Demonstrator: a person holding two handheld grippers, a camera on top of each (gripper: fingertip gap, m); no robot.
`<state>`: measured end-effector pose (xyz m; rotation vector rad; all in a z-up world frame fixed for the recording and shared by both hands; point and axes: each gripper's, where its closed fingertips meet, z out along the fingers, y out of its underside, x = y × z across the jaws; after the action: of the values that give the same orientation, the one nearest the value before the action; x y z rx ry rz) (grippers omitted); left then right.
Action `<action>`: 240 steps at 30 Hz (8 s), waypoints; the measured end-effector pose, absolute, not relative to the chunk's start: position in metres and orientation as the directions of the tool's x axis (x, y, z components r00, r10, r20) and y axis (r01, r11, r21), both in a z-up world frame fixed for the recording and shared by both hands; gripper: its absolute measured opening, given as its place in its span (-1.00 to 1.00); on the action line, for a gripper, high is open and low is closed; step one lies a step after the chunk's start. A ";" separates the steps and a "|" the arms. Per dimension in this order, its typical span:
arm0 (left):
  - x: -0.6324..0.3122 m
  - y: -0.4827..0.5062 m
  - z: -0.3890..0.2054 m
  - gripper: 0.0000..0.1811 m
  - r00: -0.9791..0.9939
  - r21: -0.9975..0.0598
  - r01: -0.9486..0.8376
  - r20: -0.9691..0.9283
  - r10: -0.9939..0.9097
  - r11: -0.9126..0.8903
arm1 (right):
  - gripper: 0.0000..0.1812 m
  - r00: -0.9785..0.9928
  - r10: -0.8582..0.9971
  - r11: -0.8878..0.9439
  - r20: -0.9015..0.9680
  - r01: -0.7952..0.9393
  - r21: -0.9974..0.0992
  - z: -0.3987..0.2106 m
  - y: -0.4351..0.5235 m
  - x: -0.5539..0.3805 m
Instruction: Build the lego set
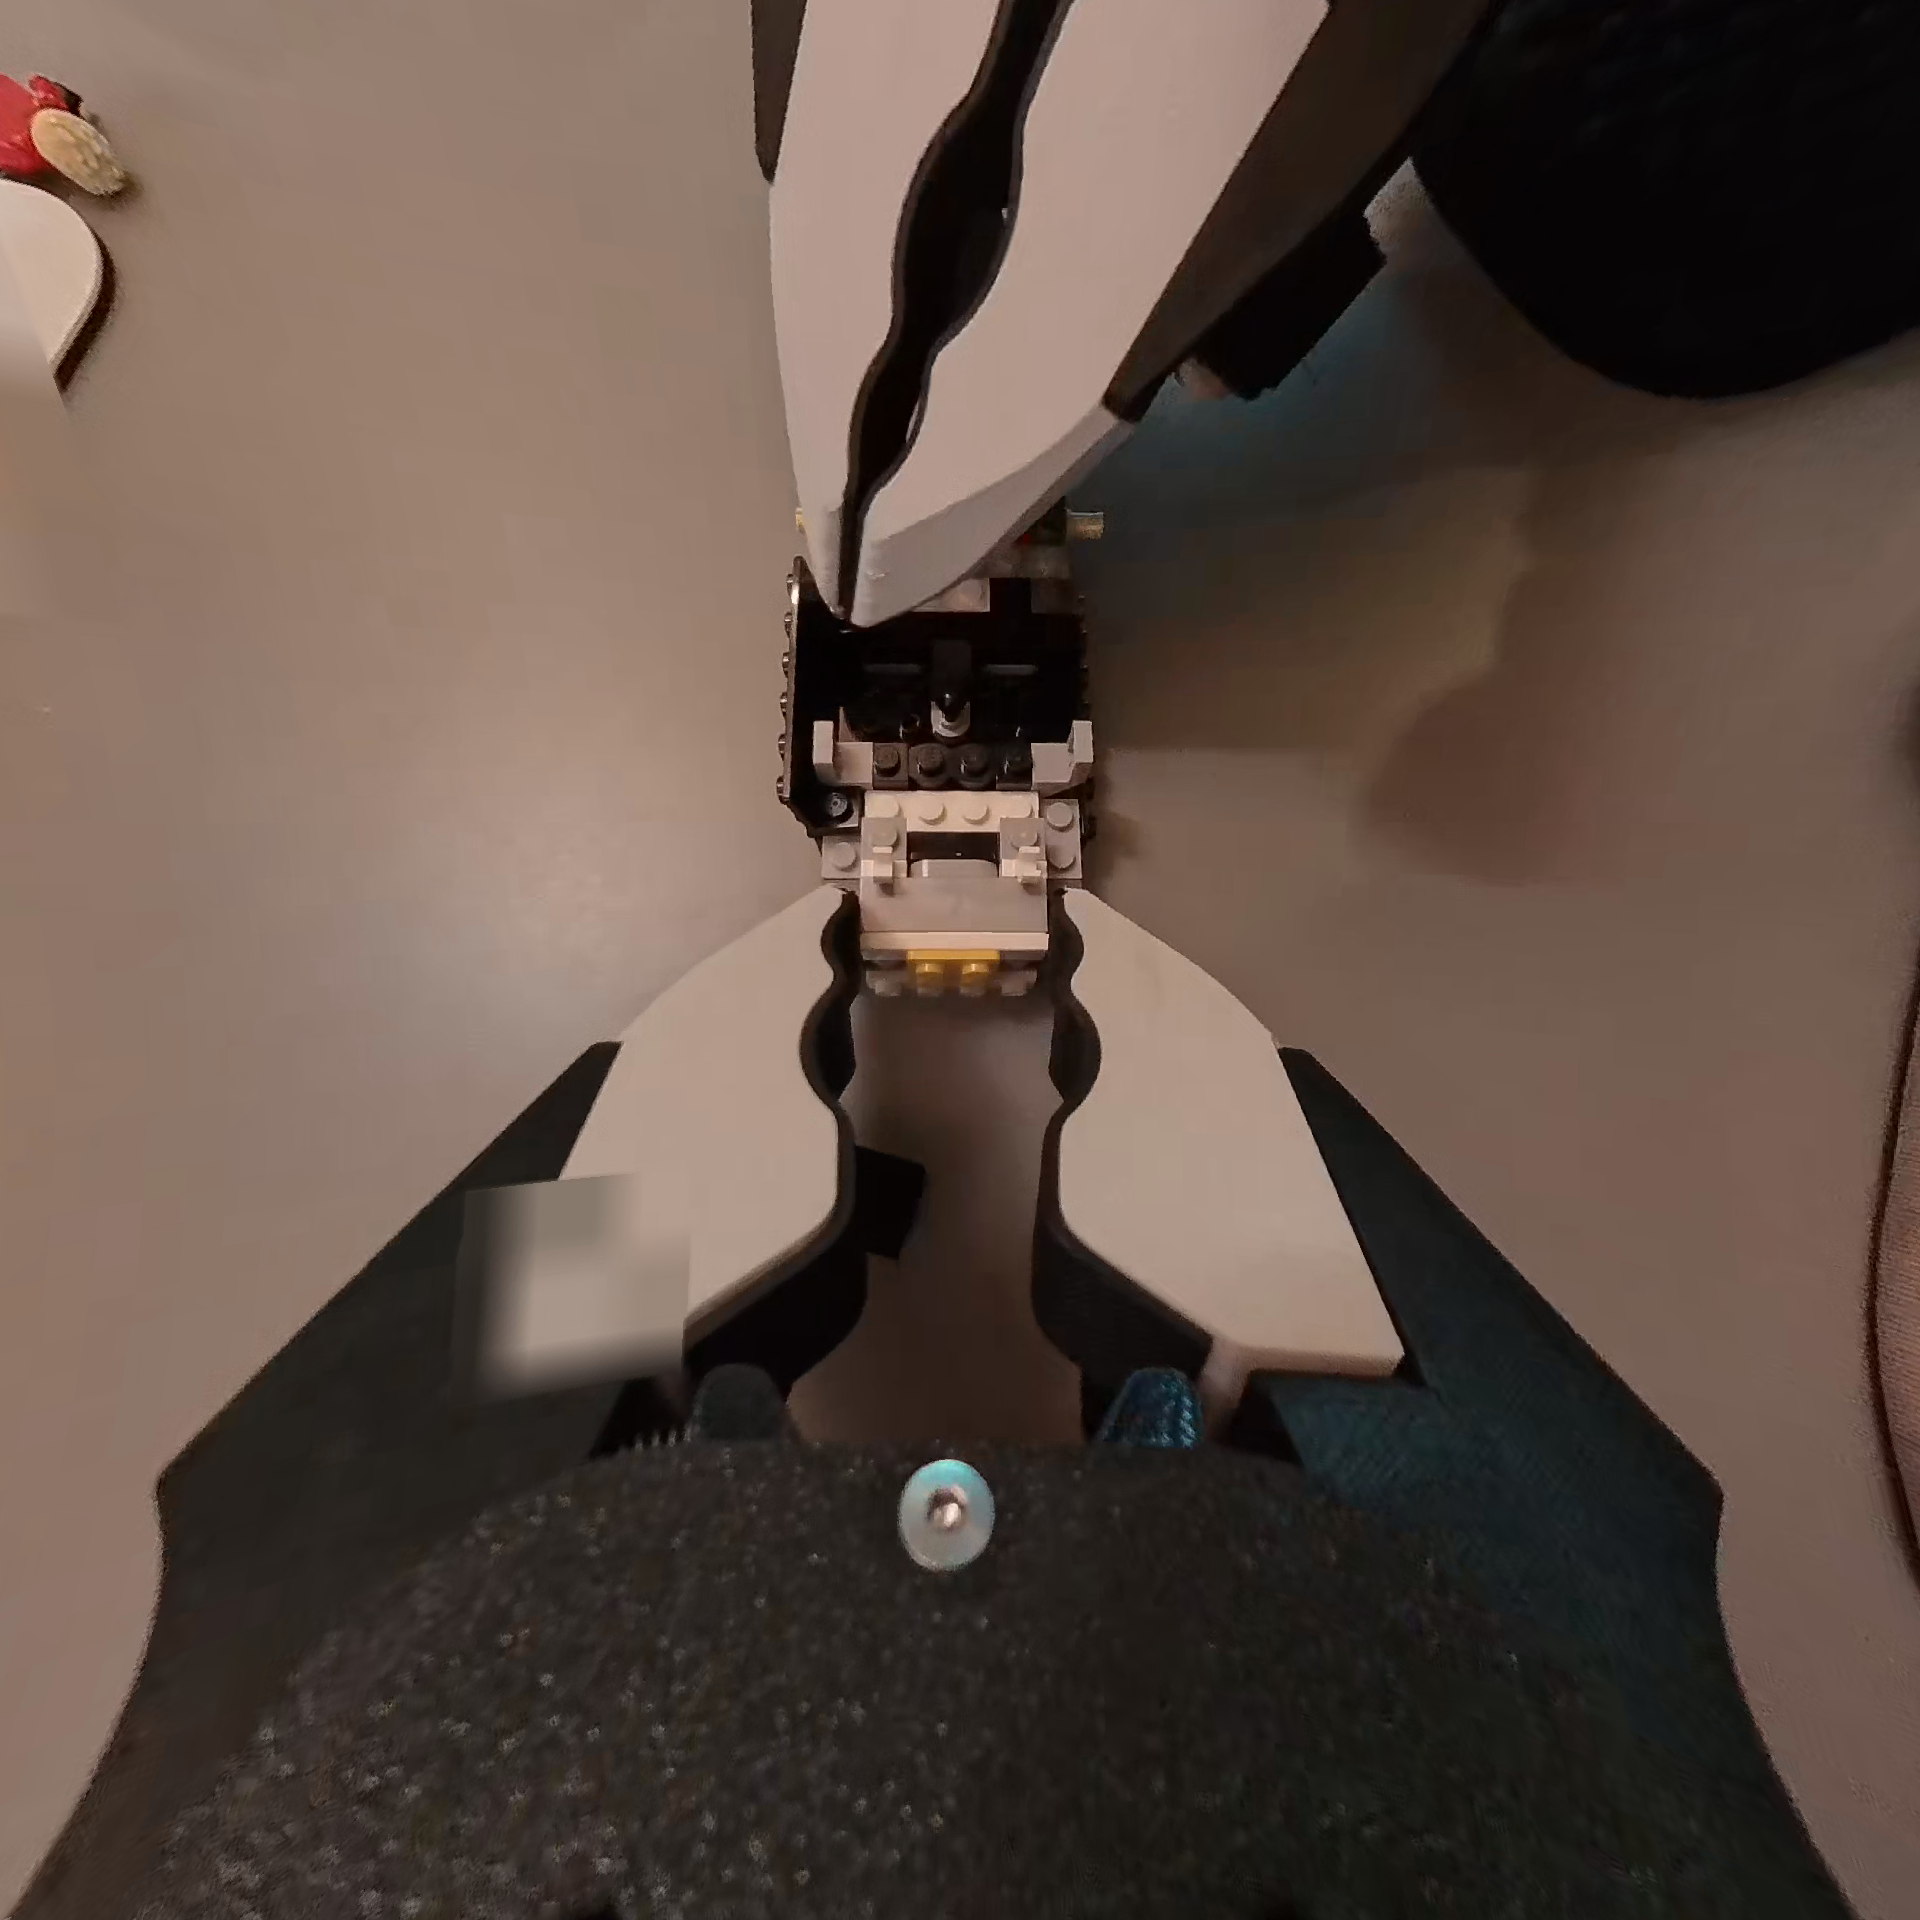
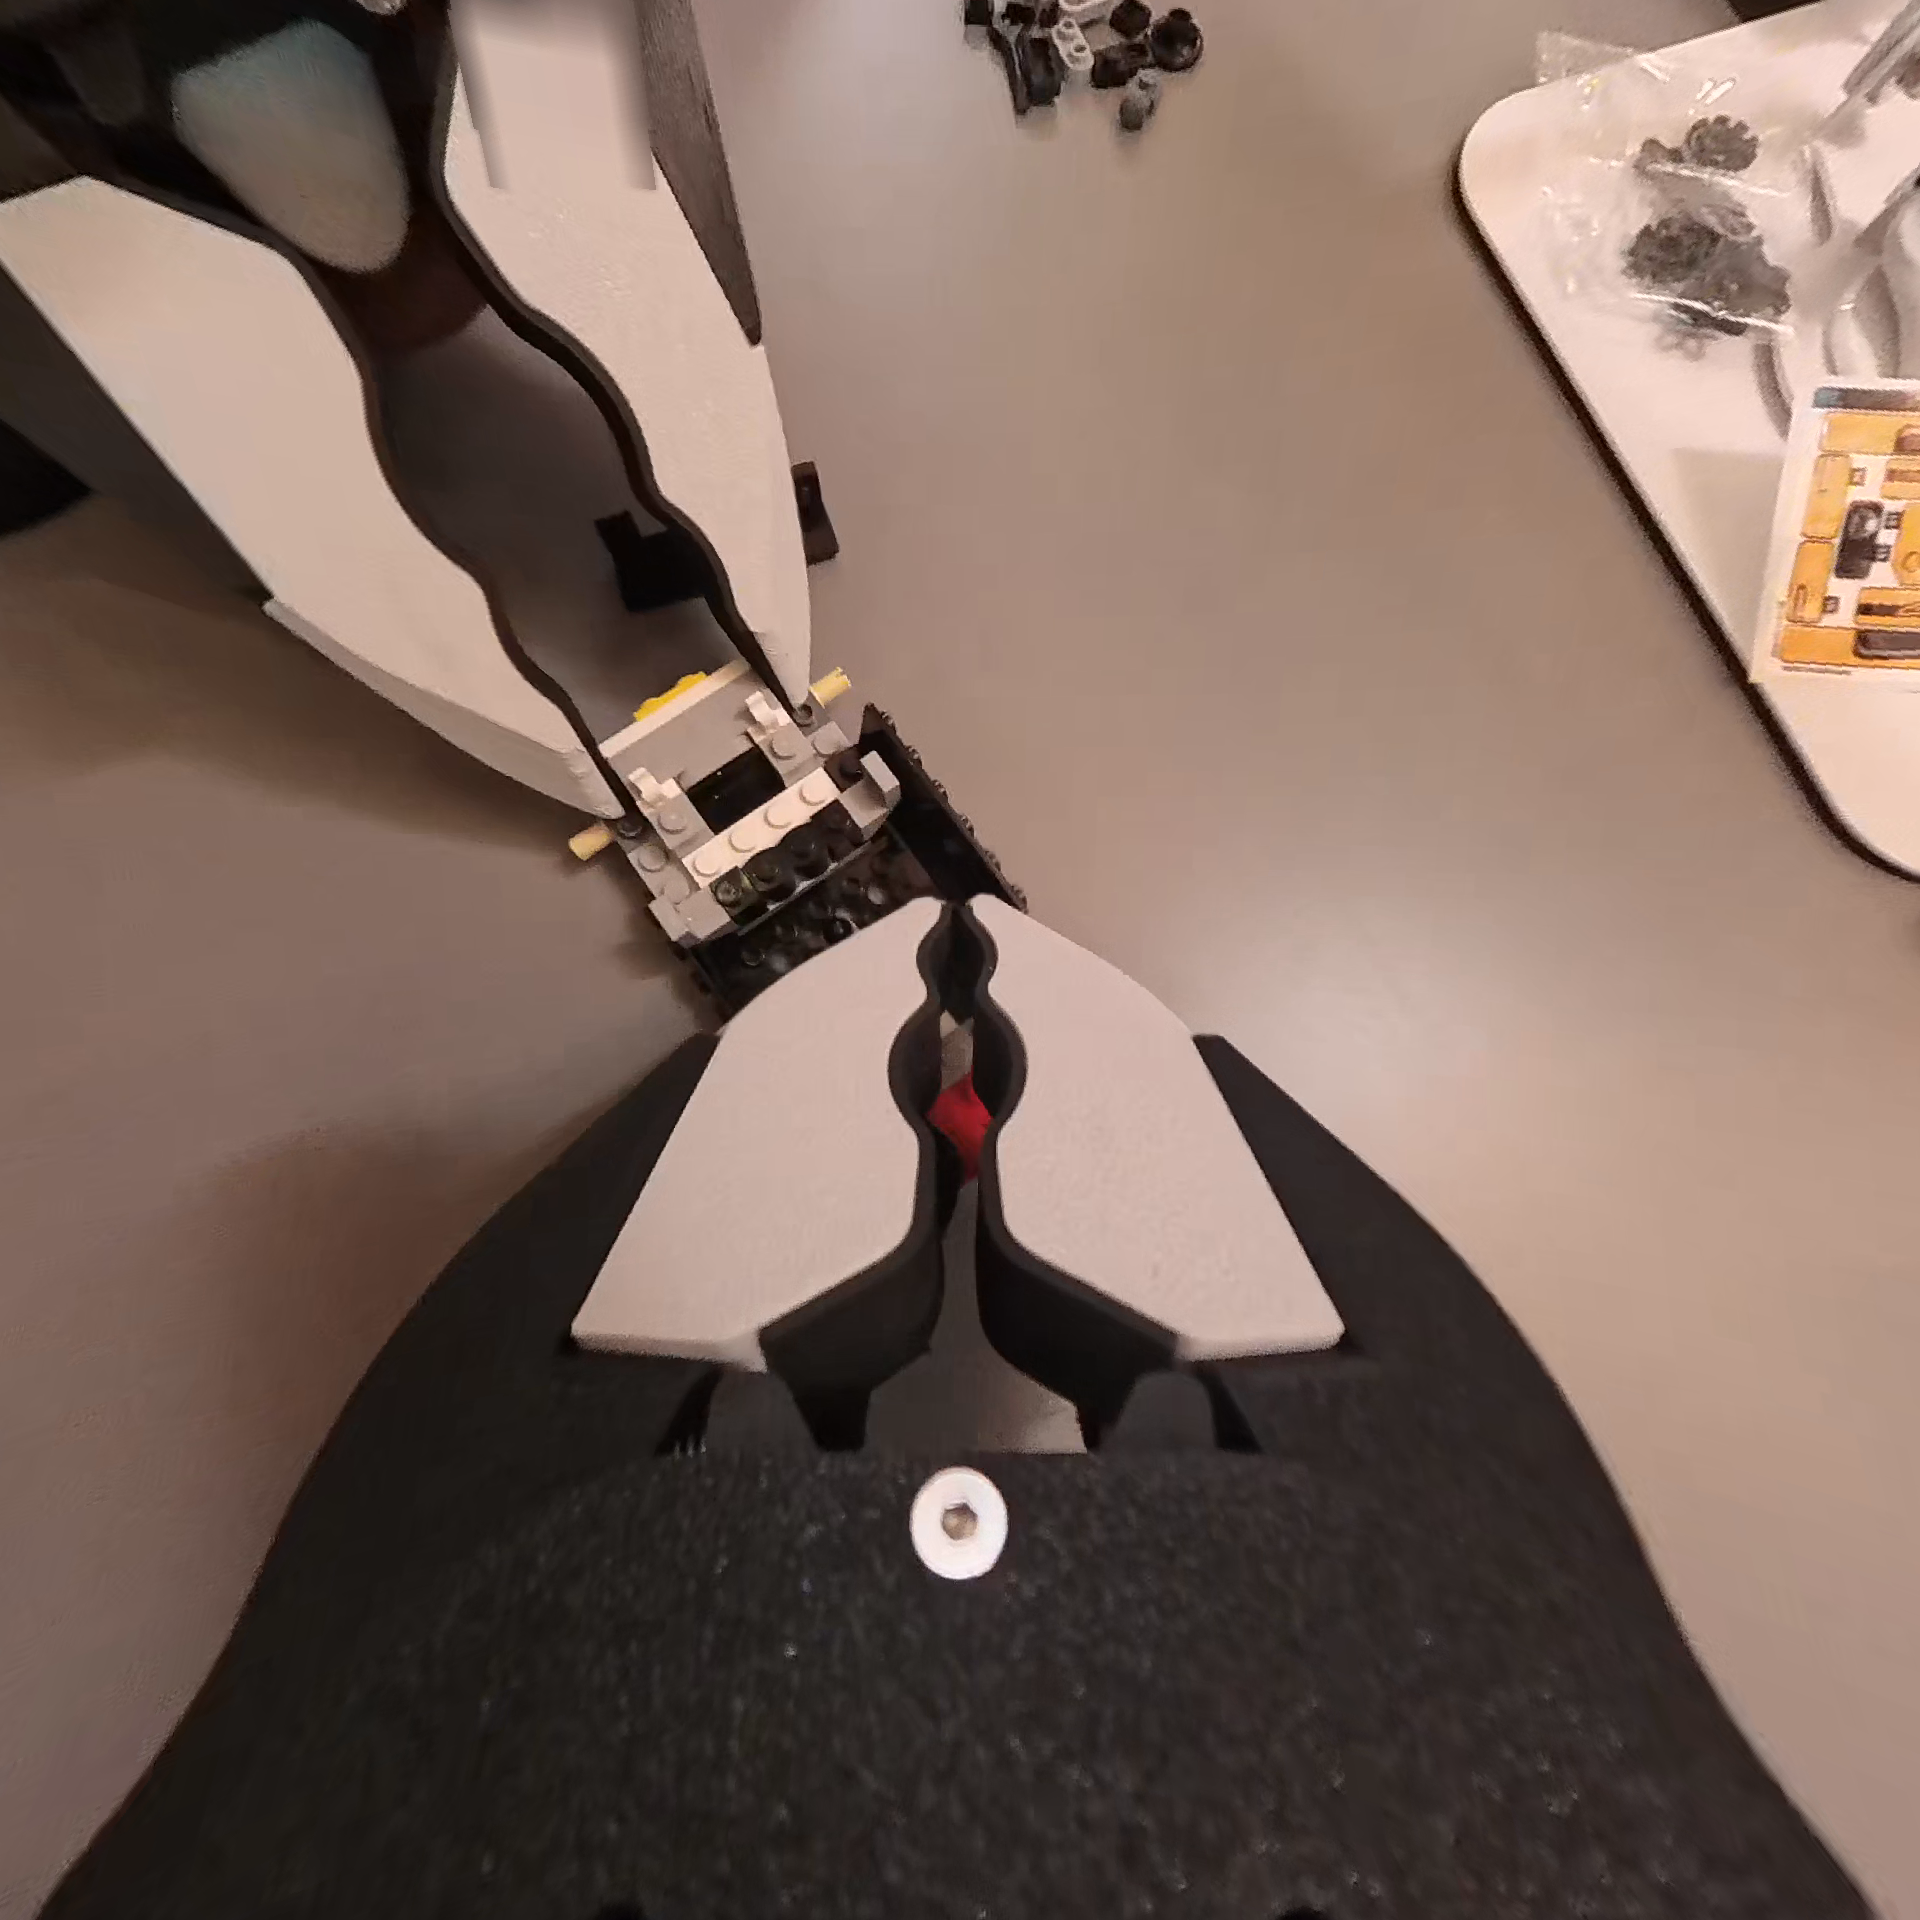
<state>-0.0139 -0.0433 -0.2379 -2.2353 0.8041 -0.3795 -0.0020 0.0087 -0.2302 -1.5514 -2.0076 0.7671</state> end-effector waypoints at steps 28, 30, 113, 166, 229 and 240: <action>-0.012 -0.043 -0.238 -0.62 0.780 -0.716 -0.411 0.044 -0.624 -0.564 | -0.99 -0.171 0.985 0.142 0.017 0.750 -0.646 -0.237 0.010 0.002; -0.011 -0.044 -0.239 -0.62 0.782 -0.713 -0.416 0.035 -0.622 -0.564 | -0.99 -0.171 0.985 0.142 0.018 0.757 -0.638 -0.237 0.010 0.002; 0.009 -0.050 -0.235 -0.63 0.778 -0.789 -0.255 0.176 -0.603 -0.559 | -0.97 -0.840 0.523 0.841 0.145 0.481 -0.246 -0.235 -0.021 -0.012; 0.007 -0.049 -0.234 -0.46 0.744 -0.801 -0.288 0.159 -0.650 -0.525 | -0.94 -0.830 0.551 0.789 0.088 0.483 -0.380 -0.237 -0.004 0.006; 0.011 -0.054 -0.238 -0.53 0.729 -0.793 -0.329 0.132 -0.672 -0.512 | -0.95 -0.815 0.525 0.847 0.246 0.472 -0.244 -0.235 -0.014 0.005; 0.021 -0.059 -0.236 -0.53 0.663 -0.807 -0.398 0.076 -0.745 -0.436 | -0.24 -0.635 0.761 0.621 0.135 0.651 -0.436 -0.236 -0.009 0.042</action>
<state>0.0207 -0.0587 -0.2359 -2.0723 0.8822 -0.5480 0.0424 -0.0087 -0.2358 -1.1403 -2.5406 0.5047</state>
